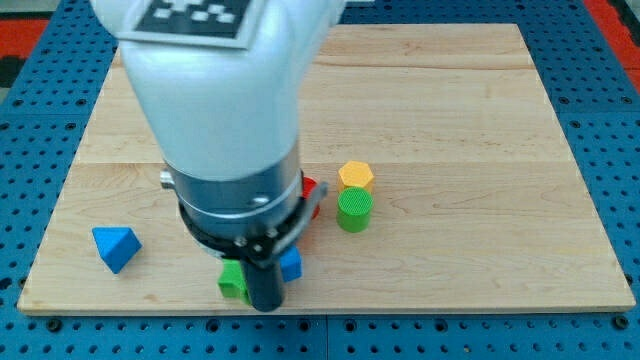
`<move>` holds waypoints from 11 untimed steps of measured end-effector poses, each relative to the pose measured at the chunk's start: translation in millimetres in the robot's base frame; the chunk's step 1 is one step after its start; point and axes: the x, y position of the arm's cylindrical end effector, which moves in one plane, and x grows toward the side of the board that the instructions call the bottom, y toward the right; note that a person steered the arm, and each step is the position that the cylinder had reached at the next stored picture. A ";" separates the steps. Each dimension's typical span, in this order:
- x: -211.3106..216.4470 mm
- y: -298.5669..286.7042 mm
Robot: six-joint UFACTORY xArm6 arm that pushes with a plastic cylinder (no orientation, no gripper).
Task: Drag the green star vertical to the blue triangle on the top side
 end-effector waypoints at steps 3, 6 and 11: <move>-28.3 25.7; -15.6 -13.8; -99.3 -150.7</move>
